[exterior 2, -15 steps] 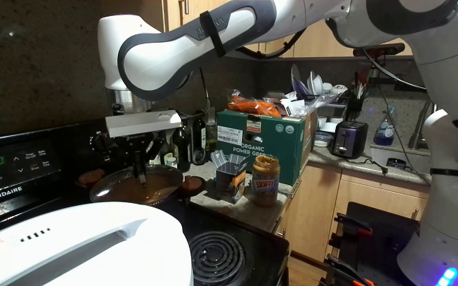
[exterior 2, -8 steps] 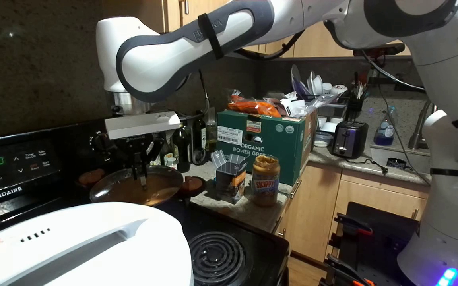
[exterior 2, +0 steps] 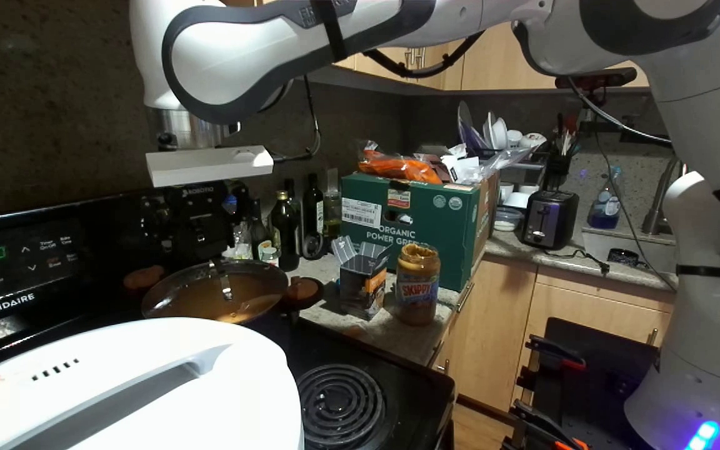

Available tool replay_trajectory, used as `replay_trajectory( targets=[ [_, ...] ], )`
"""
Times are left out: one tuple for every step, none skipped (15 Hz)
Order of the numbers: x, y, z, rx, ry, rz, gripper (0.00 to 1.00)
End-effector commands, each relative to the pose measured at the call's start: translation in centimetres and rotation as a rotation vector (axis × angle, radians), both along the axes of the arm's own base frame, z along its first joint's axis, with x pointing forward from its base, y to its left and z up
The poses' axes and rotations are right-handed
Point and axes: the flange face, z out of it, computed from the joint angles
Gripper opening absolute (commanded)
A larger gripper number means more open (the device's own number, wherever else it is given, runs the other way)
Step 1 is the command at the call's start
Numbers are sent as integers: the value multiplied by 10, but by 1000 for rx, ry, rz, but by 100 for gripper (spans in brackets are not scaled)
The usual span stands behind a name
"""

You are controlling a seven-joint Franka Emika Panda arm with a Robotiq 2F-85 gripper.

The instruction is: Fix the lid on the pot.

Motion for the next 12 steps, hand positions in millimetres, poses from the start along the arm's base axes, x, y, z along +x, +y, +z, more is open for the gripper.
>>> replay_trajectory(
  targets=[
    [-12,7,39,-25,15,33,100],
    [-17,8,47,-23,28,51,100],
    [-22,9,54,-27,39,67,100],
    [-27,10,62,-29,49,90,100],
    [-32,8,68,-32,51,103,100],
    [-38,7,75,-26,57,130,100],
    [-43,7,82,-25,60,156,100],
    [-48,8,89,-23,56,189,100],
    [-53,8,95,-23,57,210,100],
    [-59,9,101,-17,55,243,100],
    [-64,9,105,-13,58,271,100],
    [-71,11,109,-6,59,307,100]
  ],
)
